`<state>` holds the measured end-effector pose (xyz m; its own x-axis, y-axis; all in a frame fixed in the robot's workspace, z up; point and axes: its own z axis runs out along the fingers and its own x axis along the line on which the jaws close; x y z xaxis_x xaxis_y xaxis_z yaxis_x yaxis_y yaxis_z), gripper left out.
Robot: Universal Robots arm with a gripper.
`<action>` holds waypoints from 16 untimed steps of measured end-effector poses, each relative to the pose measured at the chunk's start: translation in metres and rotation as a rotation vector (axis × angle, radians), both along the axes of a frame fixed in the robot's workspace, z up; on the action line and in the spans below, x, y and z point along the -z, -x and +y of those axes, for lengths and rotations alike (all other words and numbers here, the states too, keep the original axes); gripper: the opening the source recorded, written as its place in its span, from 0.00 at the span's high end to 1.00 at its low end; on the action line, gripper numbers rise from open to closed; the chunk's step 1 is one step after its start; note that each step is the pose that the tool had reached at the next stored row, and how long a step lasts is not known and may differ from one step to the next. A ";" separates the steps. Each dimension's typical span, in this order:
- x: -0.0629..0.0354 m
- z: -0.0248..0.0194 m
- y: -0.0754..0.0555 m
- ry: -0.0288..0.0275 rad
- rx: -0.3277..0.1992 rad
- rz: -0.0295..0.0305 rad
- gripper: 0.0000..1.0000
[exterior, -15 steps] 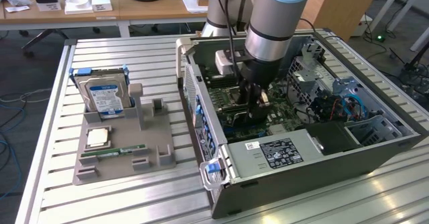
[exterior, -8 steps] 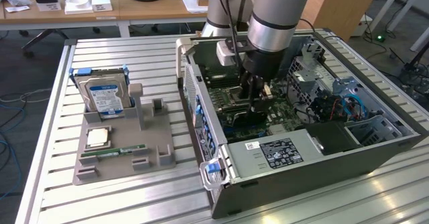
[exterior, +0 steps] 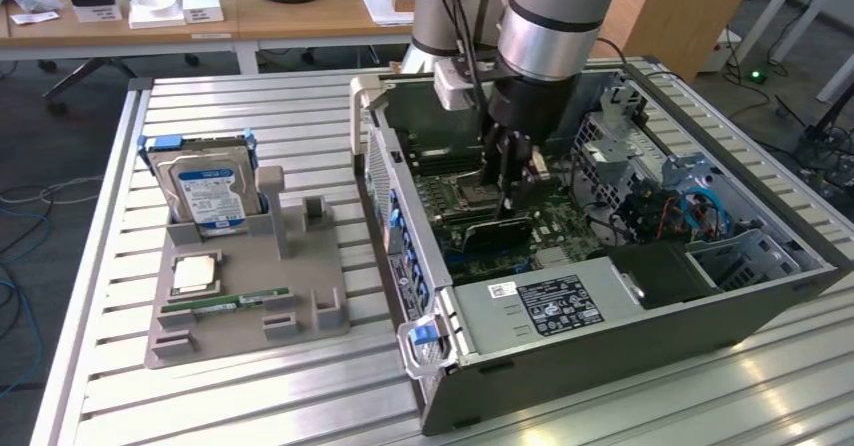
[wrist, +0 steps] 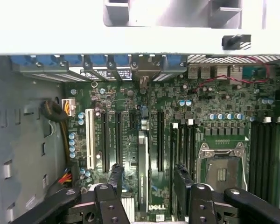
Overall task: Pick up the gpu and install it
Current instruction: 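Insert the gpu into the slot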
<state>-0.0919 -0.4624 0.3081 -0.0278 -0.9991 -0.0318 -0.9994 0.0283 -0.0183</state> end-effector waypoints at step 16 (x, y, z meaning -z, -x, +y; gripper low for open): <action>-0.0376 0.0000 0.000 -0.0001 0.000 0.0000 0.43</action>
<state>-0.0918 -0.4624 0.3458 -0.0278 -0.9991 -0.0319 -0.9994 0.0283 -0.0183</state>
